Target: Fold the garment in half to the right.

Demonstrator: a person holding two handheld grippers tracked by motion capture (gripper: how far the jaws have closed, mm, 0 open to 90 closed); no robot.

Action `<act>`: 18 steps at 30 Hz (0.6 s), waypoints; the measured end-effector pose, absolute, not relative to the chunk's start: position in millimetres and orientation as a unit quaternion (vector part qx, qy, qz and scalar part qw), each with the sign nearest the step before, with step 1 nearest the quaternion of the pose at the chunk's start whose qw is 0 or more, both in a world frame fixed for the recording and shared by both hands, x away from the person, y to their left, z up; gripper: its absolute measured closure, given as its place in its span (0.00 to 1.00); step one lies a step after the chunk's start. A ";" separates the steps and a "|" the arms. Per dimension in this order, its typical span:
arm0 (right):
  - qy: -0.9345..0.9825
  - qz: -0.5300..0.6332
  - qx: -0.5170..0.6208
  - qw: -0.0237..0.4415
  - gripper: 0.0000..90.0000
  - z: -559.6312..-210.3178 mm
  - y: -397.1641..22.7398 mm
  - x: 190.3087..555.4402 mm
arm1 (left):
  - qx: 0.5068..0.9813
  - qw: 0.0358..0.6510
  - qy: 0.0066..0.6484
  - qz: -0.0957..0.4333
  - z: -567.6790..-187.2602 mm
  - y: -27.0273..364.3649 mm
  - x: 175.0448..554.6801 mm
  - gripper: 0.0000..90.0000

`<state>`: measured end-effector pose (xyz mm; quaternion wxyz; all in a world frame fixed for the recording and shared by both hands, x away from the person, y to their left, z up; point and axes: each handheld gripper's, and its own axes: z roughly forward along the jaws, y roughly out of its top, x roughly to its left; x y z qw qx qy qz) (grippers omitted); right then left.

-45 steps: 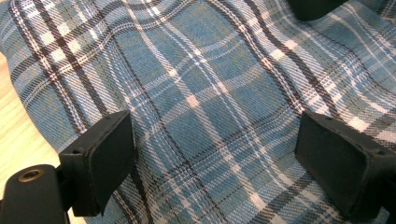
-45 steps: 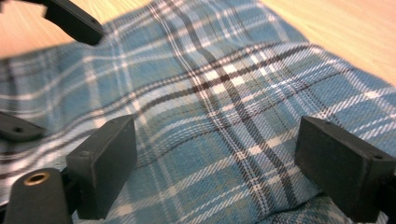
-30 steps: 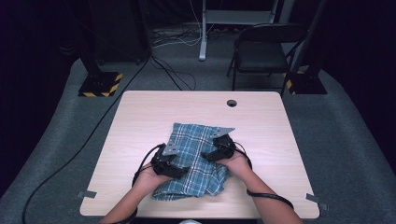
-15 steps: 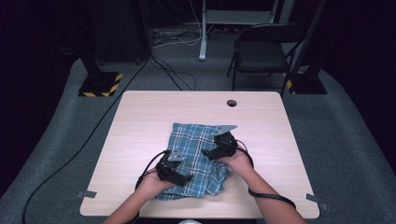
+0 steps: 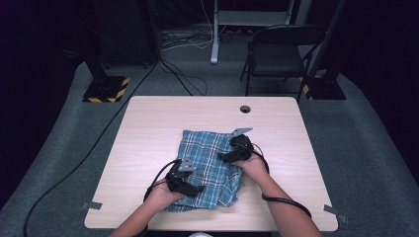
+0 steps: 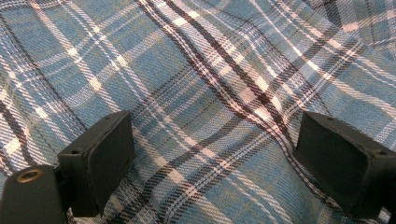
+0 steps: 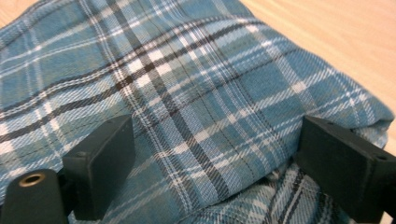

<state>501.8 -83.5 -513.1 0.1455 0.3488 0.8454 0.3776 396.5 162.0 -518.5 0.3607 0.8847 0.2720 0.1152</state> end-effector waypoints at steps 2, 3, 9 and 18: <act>0.842 0.382 0.356 0.138 0.12 -515.5 -85.1 503.9 | 0.884 0.361 0.272 0.115 -518.6 162.0 396.5 0.12; 0.840 0.384 0.357 0.137 0.12 -516.0 -85.5 503.9 | 0.884 0.362 0.272 0.115 -518.7 162.1 396.5 0.12; 0.842 0.378 0.353 0.154 0.14 -507.2 -85.3 498.8 | 0.885 0.361 0.271 0.116 -518.9 161.9 396.3 0.11; 0.837 0.417 0.310 0.173 0.14 -481.2 -79.1 469.9 | 0.884 0.362 0.272 0.118 -519.4 161.4 395.7 0.11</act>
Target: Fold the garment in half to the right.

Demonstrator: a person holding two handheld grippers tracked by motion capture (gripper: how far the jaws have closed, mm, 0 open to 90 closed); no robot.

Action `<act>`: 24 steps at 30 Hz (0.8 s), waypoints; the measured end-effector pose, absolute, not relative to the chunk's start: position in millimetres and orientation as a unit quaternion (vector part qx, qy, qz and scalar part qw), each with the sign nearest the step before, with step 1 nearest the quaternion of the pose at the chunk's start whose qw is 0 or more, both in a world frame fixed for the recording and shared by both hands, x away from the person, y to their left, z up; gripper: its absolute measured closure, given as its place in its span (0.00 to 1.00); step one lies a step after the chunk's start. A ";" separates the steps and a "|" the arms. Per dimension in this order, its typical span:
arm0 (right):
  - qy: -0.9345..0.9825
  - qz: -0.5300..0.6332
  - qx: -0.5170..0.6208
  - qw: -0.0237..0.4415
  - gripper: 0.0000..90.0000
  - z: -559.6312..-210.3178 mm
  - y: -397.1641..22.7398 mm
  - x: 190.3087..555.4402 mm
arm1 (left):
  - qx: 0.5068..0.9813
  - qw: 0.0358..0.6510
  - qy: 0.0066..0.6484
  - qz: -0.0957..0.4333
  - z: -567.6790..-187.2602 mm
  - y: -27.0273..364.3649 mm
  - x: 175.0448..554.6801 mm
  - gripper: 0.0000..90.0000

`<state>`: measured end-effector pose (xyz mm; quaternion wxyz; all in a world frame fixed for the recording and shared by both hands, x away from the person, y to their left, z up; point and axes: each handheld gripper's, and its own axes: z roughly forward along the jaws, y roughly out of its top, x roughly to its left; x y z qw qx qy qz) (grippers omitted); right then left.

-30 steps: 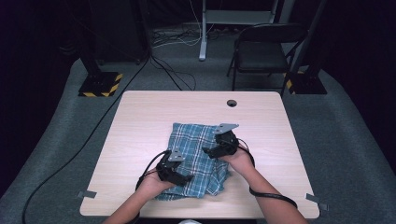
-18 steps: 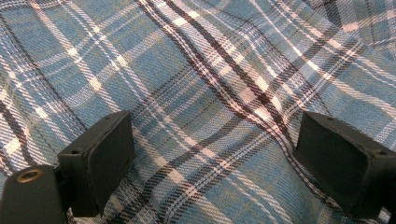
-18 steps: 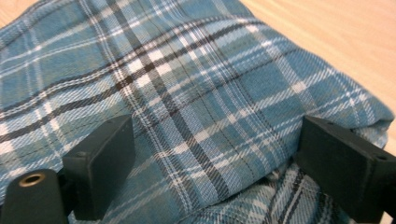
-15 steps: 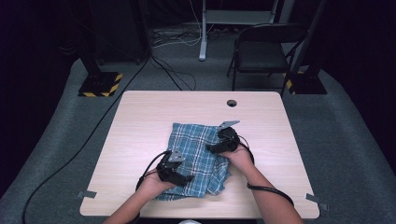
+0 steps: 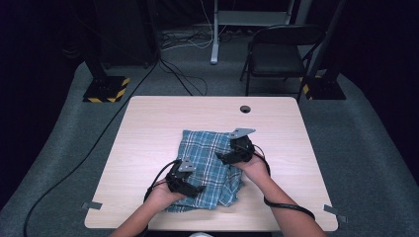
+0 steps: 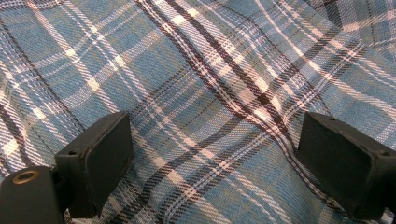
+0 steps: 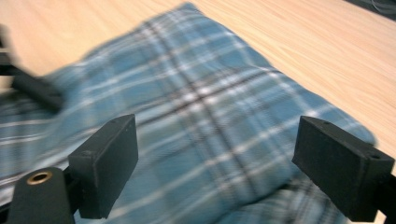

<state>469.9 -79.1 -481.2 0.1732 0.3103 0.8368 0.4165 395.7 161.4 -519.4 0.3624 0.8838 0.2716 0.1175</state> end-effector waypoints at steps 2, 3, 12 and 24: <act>0.840 0.423 0.293 0.170 0.14 -480.5 -74.8 458.3 | 0.884 0.362 0.271 0.119 -519.4 161.2 395.4 0.11; 0.844 0.424 0.284 0.167 0.14 -481.7 -72.4 453.0 | 0.884 0.362 0.272 0.119 -519.6 161.1 395.5 0.10; 0.863 0.398 0.283 0.130 0.13 -514.8 -64.6 447.8 | 0.885 0.361 0.270 0.121 -518.9 160.7 395.0 0.10; 0.860 0.408 0.277 0.133 0.13 -521.8 -68.2 446.2 | 0.871 0.389 0.275 0.124 -503.5 171.3 397.9 0.12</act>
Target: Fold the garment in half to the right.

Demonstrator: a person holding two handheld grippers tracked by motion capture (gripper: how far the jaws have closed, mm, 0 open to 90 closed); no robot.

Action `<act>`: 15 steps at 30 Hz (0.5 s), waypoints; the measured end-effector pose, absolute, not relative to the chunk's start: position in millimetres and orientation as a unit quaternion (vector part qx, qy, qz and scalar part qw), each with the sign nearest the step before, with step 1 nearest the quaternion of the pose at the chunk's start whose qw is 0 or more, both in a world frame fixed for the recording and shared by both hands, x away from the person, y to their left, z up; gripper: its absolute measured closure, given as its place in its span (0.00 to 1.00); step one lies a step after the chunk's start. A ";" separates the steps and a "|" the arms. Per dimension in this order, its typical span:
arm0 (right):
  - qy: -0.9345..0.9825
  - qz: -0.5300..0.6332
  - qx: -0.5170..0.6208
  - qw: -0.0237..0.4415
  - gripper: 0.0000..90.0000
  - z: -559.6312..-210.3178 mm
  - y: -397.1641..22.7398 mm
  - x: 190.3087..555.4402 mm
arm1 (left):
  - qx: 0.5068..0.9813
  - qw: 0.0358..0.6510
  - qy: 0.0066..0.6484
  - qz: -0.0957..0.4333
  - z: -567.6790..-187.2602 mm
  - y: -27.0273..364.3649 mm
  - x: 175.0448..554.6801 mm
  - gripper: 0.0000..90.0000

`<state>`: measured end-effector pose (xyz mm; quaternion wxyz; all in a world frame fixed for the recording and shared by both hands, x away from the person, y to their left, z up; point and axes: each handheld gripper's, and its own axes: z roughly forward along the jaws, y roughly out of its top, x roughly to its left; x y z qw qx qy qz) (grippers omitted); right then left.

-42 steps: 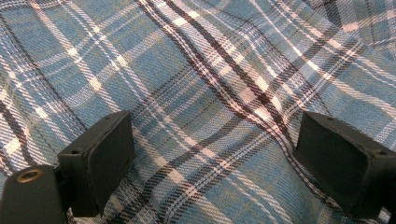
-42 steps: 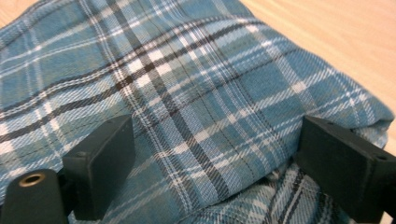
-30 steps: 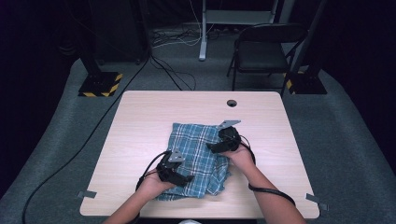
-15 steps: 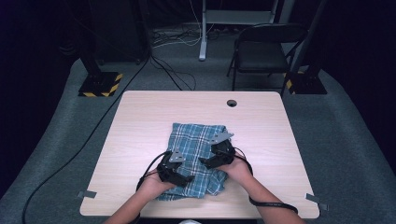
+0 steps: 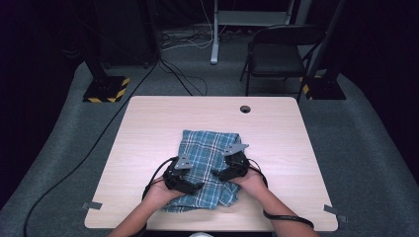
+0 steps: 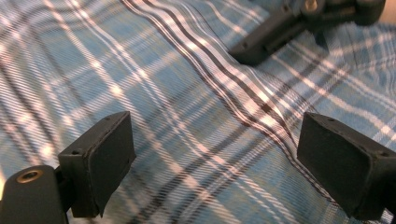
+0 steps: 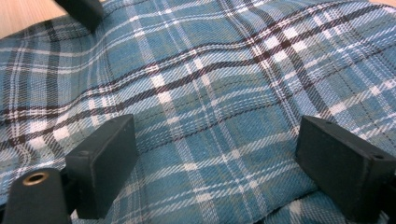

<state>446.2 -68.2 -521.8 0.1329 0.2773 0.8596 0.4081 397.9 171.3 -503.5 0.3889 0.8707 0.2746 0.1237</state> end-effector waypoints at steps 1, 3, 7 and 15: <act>0.860 0.407 0.277 0.134 0.13 -521.7 -68.6 445.7 | 0.868 0.394 0.277 0.123 -501.7 173.0 399.2 0.12; 0.862 0.403 0.276 0.135 0.13 -520.3 -69.1 444.4 | 0.861 0.406 0.284 0.117 -498.5 175.9 401.3 0.12; 0.869 0.392 0.270 0.133 0.14 -510.1 -71.5 439.0 | 0.857 0.408 0.286 0.132 -497.1 176.8 405.8 0.12; 0.874 0.397 0.251 0.128 0.14 -502.1 -72.0 424.3 | 0.866 0.377 0.297 0.142 -513.3 178.7 420.7 0.12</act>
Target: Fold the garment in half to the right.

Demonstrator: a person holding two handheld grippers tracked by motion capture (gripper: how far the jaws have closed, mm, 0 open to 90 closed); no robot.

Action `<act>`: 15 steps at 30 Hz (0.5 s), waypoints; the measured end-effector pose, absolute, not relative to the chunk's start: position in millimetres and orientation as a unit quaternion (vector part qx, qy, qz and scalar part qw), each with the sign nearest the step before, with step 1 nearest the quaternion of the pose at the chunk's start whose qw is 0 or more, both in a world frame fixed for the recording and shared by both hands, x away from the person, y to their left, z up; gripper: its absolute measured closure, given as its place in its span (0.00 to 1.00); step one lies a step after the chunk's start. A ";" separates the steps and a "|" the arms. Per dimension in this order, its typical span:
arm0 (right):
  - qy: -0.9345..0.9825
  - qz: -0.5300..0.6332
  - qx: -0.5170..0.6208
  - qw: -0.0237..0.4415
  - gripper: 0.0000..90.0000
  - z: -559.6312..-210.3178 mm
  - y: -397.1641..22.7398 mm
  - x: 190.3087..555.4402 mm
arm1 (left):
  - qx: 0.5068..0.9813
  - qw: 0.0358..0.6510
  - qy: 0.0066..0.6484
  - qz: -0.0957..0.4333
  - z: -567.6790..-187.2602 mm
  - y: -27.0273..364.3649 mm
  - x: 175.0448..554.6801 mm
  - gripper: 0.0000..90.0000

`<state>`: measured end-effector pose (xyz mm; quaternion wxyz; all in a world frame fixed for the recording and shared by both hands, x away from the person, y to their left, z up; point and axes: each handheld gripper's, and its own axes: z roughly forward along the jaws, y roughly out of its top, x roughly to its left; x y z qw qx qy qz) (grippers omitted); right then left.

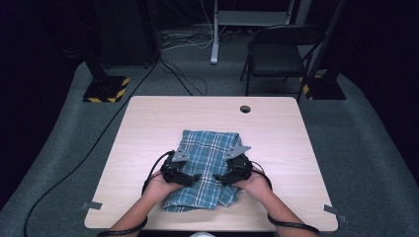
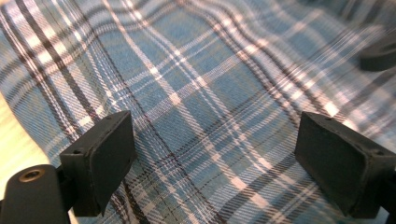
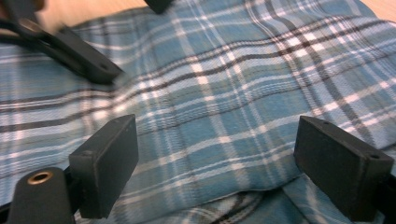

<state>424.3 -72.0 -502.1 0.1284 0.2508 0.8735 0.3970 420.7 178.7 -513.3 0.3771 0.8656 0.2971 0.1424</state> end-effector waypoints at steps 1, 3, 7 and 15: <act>0.873 0.399 0.248 0.127 0.14 -501.5 -71.0 422.9 | 0.866 0.376 0.296 0.142 -514.3 178.4 421.3 0.12; 0.873 0.404 0.244 0.125 0.14 -500.8 -68.8 420.8 | 0.867 0.375 0.295 0.140 -514.8 178.1 422.2 0.12; 0.879 0.393 0.242 0.122 0.14 -508.3 -64.5 421.0 | 0.870 0.373 0.292 0.139 -512.7 178.1 422.5 0.12; 0.891 0.369 0.235 0.123 0.14 -520.5 -66.0 421.6 | 0.865 0.384 0.283 0.156 -501.2 178.7 428.5 0.14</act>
